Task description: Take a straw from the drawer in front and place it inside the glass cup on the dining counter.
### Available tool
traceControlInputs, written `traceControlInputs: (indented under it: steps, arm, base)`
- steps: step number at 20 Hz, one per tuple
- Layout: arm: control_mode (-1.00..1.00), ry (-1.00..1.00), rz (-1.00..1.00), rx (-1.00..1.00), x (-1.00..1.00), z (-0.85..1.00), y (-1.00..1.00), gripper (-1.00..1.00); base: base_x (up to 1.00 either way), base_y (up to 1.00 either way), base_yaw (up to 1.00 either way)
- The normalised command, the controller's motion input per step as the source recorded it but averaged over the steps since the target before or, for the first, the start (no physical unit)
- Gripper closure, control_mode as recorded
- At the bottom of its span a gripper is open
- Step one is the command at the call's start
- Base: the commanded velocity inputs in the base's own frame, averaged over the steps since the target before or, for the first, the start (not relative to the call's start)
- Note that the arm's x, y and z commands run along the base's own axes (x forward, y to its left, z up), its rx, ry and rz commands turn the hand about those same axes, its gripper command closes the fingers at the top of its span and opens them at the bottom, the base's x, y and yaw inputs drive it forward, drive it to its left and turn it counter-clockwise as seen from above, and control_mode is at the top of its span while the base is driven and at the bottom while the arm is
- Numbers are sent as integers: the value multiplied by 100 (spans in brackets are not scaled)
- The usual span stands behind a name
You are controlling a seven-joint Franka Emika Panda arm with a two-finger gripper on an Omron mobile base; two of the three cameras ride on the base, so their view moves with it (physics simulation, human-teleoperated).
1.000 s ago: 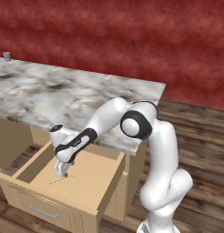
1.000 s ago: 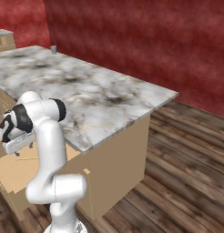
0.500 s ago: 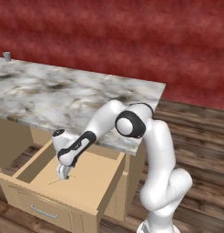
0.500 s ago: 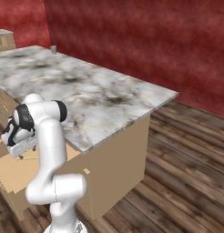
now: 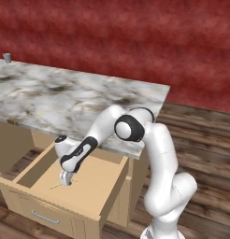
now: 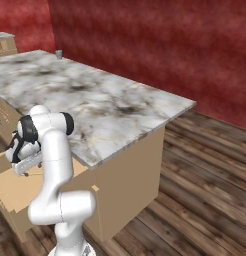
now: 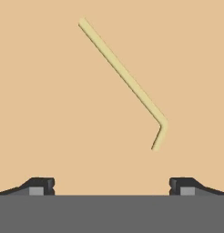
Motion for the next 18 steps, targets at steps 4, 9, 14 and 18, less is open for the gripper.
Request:
traceControlInputs:
  steps: [4, 9, 14, 18]
  arm:
    - [-100, -1, 6, 4, 1, -16, 0, -100]
    - [-100, -1, 6, 2, 9, -12, 0, -100]
    - [-100, 0, 7, 0, 26, -7, 0, -100]
    - [-100, 0, 7, 0, 21, -11, 0, -100]
  base:
    - [0, 0, 0]
    - [0, 0, 0]
    - [0, 0, 0]
    - [0, 0, 0]
